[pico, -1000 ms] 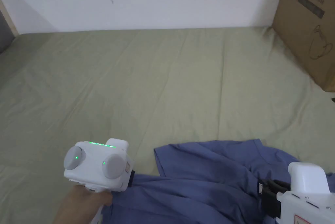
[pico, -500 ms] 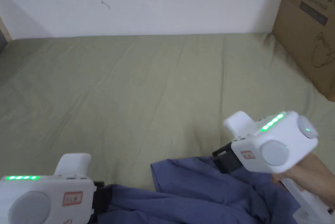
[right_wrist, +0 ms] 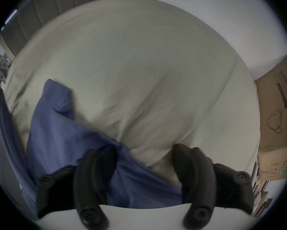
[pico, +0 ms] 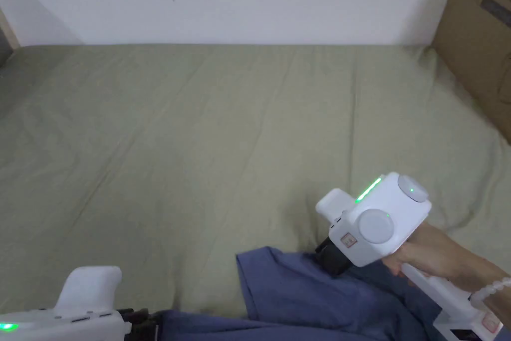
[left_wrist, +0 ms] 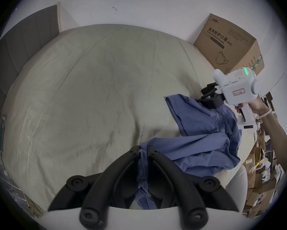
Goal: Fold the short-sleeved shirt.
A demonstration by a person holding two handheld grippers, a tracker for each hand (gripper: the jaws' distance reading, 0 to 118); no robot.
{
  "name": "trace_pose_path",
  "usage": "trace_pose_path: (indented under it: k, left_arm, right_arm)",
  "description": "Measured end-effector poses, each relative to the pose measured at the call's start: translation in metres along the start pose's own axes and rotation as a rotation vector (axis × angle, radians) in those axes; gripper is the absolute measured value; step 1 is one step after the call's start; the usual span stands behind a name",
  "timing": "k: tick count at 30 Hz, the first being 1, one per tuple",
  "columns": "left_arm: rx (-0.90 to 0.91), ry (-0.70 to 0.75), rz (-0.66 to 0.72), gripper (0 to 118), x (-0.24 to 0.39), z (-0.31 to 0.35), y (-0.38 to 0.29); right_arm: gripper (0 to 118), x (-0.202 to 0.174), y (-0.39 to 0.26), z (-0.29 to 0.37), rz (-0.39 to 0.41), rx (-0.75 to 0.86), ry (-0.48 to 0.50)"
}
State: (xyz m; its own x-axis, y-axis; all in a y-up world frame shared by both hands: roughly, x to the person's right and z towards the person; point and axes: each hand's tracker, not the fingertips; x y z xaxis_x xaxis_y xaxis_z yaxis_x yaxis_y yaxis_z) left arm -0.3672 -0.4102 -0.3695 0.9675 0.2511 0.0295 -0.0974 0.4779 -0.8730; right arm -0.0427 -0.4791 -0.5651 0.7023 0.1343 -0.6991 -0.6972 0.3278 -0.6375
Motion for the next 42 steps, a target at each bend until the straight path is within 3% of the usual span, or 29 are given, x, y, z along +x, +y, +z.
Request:
trace_pose_path:
  k: [3, 6, 12, 15, 18, 30, 33, 39, 42]
  left_arm:
    - [0.002, 0.005, 0.009, 6, 0.002, 0.0, -0.001]
    - [0.007, 0.014, 0.01, 6, 0.003, 0.002, -0.001]
    - [0.014, 0.028, -0.01, 6, 0.001, 0.023, -0.004]
    - [0.04, 0.037, -0.008, 6, -0.002, 0.043, -0.003]
    - [0.099, 0.088, -0.033, 6, -0.002, 0.068, 0.004]
    - [0.301, 0.125, -0.017, 6, -0.011, 0.159, 0.034]
    - [0.337, 0.174, -0.025, 6, -0.011, 0.173, 0.051]
    - [0.409, 0.176, -0.039, 6, -0.003, 0.204, 0.1]
    - [0.45, 0.2, -0.049, 6, 0.001, 0.217, 0.132]
  right_arm:
    - [0, -0.012, -0.001, 0.006, 0.014, 0.011, -0.039]
    - [0, -0.028, 0.0, 0.002, 0.073, 0.005, -0.135]
    - [0, 0.012, -0.003, 0.056, -0.206, 0.116, -0.018]
    - [0, 0.032, -0.01, 0.105, -0.277, 0.219, -0.089]
    - [0, 0.054, -0.019, 0.162, -0.392, 0.319, -0.06]
    - [0, 0.08, -0.096, 0.353, -0.561, 0.611, -0.215]
    - [0, 0.087, -0.111, 0.378, -0.617, 0.645, -0.23]
    - [0, 0.108, -0.112, 0.412, -0.732, 0.731, -0.163]
    - [0, 0.119, -0.098, 0.426, -0.733, 0.736, -0.181]
